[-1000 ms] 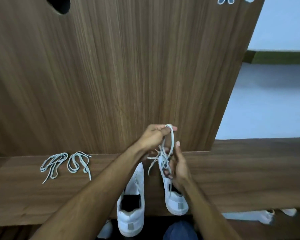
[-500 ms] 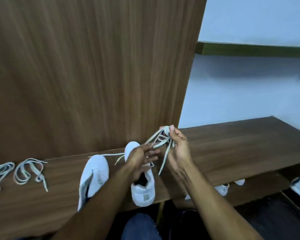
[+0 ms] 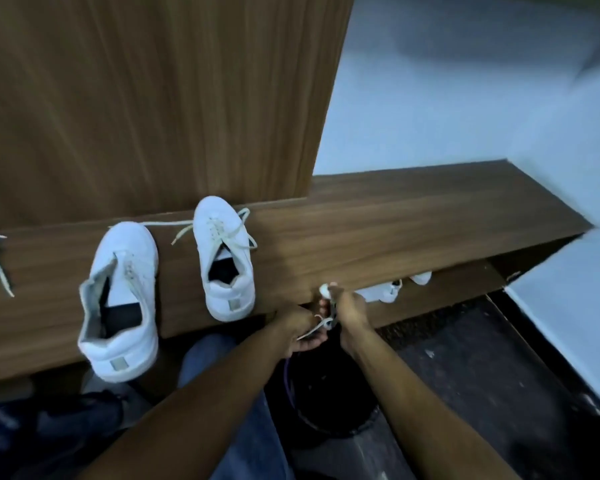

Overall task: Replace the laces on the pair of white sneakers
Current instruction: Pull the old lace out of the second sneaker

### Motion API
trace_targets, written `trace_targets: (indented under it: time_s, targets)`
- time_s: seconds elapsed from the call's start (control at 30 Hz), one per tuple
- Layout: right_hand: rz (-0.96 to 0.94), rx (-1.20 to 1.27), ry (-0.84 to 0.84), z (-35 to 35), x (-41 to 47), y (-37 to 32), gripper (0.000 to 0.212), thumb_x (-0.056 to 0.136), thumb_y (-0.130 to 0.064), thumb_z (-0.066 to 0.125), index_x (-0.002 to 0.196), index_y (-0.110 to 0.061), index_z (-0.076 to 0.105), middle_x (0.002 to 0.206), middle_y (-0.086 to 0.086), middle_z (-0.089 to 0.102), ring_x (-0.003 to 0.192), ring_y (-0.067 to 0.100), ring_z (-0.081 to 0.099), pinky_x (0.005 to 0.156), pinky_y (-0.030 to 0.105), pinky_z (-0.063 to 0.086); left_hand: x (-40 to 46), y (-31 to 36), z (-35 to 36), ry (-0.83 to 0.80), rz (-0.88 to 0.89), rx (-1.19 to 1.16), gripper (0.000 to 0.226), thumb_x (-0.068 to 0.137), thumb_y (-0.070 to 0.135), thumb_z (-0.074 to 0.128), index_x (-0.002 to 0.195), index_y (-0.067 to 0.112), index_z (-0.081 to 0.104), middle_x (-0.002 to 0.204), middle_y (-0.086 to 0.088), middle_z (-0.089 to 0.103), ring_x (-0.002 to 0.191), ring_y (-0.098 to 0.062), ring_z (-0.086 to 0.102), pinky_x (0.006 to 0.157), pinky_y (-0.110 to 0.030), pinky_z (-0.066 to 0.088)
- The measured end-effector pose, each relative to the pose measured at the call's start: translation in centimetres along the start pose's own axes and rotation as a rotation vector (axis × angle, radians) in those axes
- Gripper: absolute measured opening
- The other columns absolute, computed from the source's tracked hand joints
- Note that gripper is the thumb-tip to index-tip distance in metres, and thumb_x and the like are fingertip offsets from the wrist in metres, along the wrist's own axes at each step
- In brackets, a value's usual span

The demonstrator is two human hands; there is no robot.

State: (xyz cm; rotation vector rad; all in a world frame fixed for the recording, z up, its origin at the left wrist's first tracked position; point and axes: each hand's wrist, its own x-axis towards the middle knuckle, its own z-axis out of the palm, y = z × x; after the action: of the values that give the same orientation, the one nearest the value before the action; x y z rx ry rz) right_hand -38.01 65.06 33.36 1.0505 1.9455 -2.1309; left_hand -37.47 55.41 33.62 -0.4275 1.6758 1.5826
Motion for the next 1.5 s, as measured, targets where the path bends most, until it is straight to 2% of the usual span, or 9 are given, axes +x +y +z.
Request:
trace_targets:
  time_s: [0.27, 0.4, 0.6, 0.77, 0.9, 1.0, 1.13, 1.27, 1.5]
  targets:
    - [0.105, -0.281, -0.012, -7.7, 2.1, 4.1, 0.014, 0.086, -0.007, 0.061, 0.094, 0.003, 0.068, 0.091, 0.016, 0.069, 0.076, 0.025, 0.063, 0.064, 0.029, 0.049, 2.8, -4.3, 5.4, -0.102, -0.152, -0.003, 0.020, 0.096, 0.017, 0.047, 0.104, 0.013, 0.065, 0.100, -0.003, 0.064, 0.095, -0.020, 0.062, 0.082, -0.038, 0.054]
    - [0.196, -0.509, -0.108, -9.4, 3.7, 5.4, 0.019, 0.090, -0.008, 0.059, 0.072, -0.002, 0.060, 0.062, 0.010, 0.056, 0.054, 0.017, 0.051, 0.056, 0.026, 0.038, 3.0, -3.9, 5.6, -0.100, -0.080, 0.244, 0.046, 0.097, 0.017, 0.048, 0.143, 0.020, 0.041, 0.142, -0.005, 0.045, 0.127, -0.024, 0.045, 0.098, -0.036, 0.038]
    - [0.104, -0.817, -0.123, -9.9, 5.8, 6.6, 0.022, 0.087, -0.018, 0.061, 0.105, -0.009, 0.070, 0.105, 0.013, 0.067, 0.102, 0.030, 0.063, 0.083, 0.031, 0.047, 3.4, -1.4, 2.8, 0.010, 0.121, 0.339, 0.032, 0.095, 0.012, 0.055, 0.126, 0.012, 0.058, 0.123, -0.007, 0.060, 0.108, -0.018, 0.058, 0.083, -0.024, 0.045]
    - [-0.095, -0.729, -0.155, -6.7, 4.3, 2.5, 0.031, 0.087, -0.001, 0.057, 0.062, -0.018, 0.059, 0.068, 0.000, 0.060, 0.071, 0.014, 0.055, 0.062, 0.022, 0.042, 1.7, 3.1, 0.9, -0.026, 0.250, 0.220, 0.017, 0.096, 0.015, 0.052, 0.108, 0.024, 0.057, 0.105, -0.004, 0.064, 0.082, -0.012, 0.060, 0.066, -0.023, 0.039]
    - [-0.296, -0.570, -0.207, -2.4, 2.0, -2.4, 0.028, 0.091, -0.001, 0.055, 0.067, -0.015, 0.062, 0.061, -0.007, 0.059, 0.060, 0.004, 0.051, 0.058, 0.015, 0.039, -0.6, 6.9, -1.6, 0.053, 0.460, 0.055, 0.023, 0.095, 0.001, 0.051, 0.115, 0.005, 0.060, 0.094, -0.010, 0.062, 0.060, -0.005, 0.057, 0.047, -0.009, 0.042]
    - [-0.472, -0.510, -0.222, 1.8, 0.3, -5.3, 0.033, 0.091, -0.003, 0.056, 0.065, -0.022, 0.063, 0.069, -0.001, 0.062, 0.064, 0.008, 0.051, 0.062, 0.024, 0.041, -2.0, 8.3, -6.2, 0.205, 0.677, 0.122, 0.019, 0.091, 0.002, 0.057, 0.106, 0.005, 0.067, 0.094, -0.008, 0.068, 0.067, -0.008, 0.061, 0.062, -0.012, 0.048]
    - [-0.673, -0.631, -0.341, 7.9, -1.7, -7.2, 0.014, 0.089, -0.010, 0.061, 0.088, -0.018, 0.072, 0.084, -0.006, 0.069, 0.077, 0.007, 0.061, 0.073, 0.022, 0.043, -3.4, 7.6, -13.6, 0.589, 0.848, 0.406, 0.019, 0.089, 0.016, 0.059, 0.101, 0.021, 0.073, 0.095, 0.005, 0.073, 0.091, -0.012, 0.067, 0.085, -0.030, 0.051]
    - [-0.657, -1.021, -0.419, 13.0, -1.5, -6.1, 0.040, 0.085, -0.027, 0.064, 0.123, -0.016, 0.059, 0.120, 0.007, 0.065, 0.109, 0.026, 0.061, 0.076, 0.023, 0.041, -5.1, 4.3, -19.2, 0.777, 0.647, 0.896, 0.035, 0.082, 0.036, 0.057, 0.116, 0.034, 0.063, 0.117, -0.003, 0.065, 0.113, -0.025, 0.058, 0.095, -0.042, 0.044]
    - [-0.540, -1.085, -0.310, 16.0, -1.7, -3.4, 0.046, 0.081, -0.024, 0.054, 0.126, -0.019, 0.047, 0.119, 0.014, 0.063, 0.105, 0.036, 0.061, 0.084, 0.037, 0.050, -7.7, -3.2, -23.1, 0.522, 0.257, 1.585, 0.064, 0.080, 0.061, 0.051, 0.136, 0.032, 0.047, 0.155, 0.004, 0.025, 0.148, -0.025, 0.004, 0.115, -0.060, -0.006]
